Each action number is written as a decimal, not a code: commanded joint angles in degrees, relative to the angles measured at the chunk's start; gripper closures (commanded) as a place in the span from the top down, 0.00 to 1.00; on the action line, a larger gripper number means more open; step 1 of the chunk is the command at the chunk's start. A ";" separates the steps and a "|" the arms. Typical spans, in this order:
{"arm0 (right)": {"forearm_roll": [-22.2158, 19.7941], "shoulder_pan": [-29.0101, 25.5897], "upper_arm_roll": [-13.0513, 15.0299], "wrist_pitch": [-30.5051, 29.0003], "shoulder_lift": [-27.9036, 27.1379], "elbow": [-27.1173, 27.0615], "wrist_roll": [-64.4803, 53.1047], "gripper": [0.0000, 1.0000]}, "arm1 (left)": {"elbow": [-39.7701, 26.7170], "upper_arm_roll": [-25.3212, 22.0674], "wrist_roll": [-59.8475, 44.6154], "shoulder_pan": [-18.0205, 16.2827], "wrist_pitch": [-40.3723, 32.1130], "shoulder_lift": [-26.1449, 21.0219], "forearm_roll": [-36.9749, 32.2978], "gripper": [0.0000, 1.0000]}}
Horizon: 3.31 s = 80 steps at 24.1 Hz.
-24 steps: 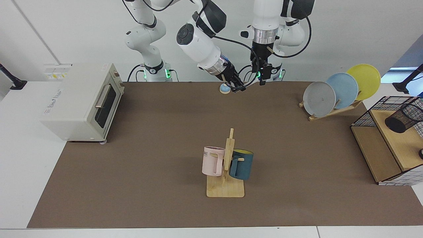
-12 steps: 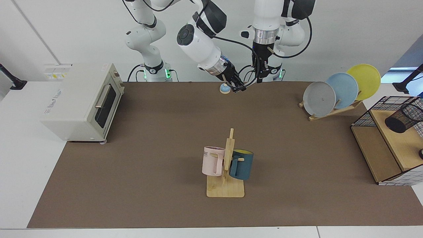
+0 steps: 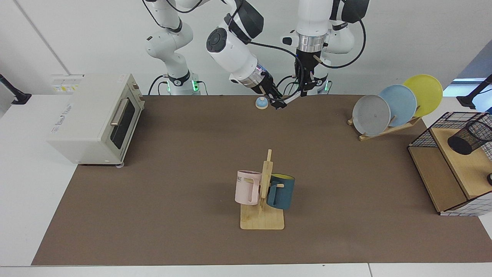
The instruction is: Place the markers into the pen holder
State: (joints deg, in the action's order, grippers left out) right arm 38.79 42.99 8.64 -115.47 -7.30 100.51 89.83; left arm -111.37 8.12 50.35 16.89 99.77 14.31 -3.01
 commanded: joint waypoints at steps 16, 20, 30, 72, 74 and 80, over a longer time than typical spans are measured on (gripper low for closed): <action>-30.34 -20.29 0.23 21.95 10.99 0.83 -67.48 1.00 | 3.52 -18.66 3.17 -1.24 -3.54 -2.35 -20.45 0.00; -33.76 -25.14 0.32 21.07 11.61 0.48 -79.87 1.00 | 6.33 -25.94 10.80 -1.42 -0.99 -6.30 -23.08 0.00; -40.10 -27.34 2.25 22.30 11.43 -4.08 -89.90 1.00 | 21.72 -31.50 25.49 -3.08 0.51 -17.91 -31.97 0.00; -39.05 -31.21 3.49 29.42 10.73 -9.80 -100.56 1.00 | 31.04 -31.33 48.10 -13.90 13.53 -33.38 -39.54 1.00; -39.05 -31.21 3.49 29.42 10.73 -9.80 -100.56 1.00 | 31.04 -31.15 45.99 -13.73 11.60 -33.38 -35.68 1.00; -39.05 -31.21 3.49 29.42 10.73 -9.80 -100.56 1.00 | 30.95 -29.92 34.67 -10.83 2.82 -33.03 -24.52 1.00</action>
State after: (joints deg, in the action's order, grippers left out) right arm -0.72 12.61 12.59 -85.61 3.08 90.06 -9.06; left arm -82.12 -22.30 93.34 3.69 109.36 -18.03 -33.30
